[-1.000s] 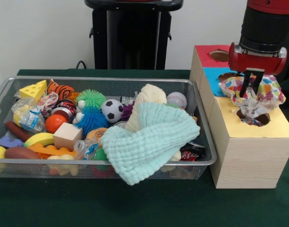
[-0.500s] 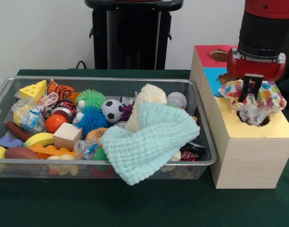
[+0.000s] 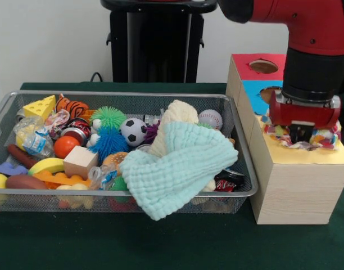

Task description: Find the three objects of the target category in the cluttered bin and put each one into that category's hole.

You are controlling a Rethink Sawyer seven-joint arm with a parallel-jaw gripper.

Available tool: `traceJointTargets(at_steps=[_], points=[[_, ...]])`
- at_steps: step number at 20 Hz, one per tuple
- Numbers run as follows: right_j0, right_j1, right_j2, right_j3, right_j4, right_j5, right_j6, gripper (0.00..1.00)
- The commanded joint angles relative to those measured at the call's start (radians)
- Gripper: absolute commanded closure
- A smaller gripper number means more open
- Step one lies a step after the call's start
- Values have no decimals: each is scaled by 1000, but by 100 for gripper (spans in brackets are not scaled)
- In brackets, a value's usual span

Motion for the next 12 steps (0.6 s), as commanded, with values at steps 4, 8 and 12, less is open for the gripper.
traceJointTargets(at_steps=[4, 8, 12], points=[[-5, 208, 60, -229, -16, 46, 41, 100], [24, 264, 26, -320, -2, 139, 94, 100], [42, 266, 0, -237, 7, 109, 184, 100]])
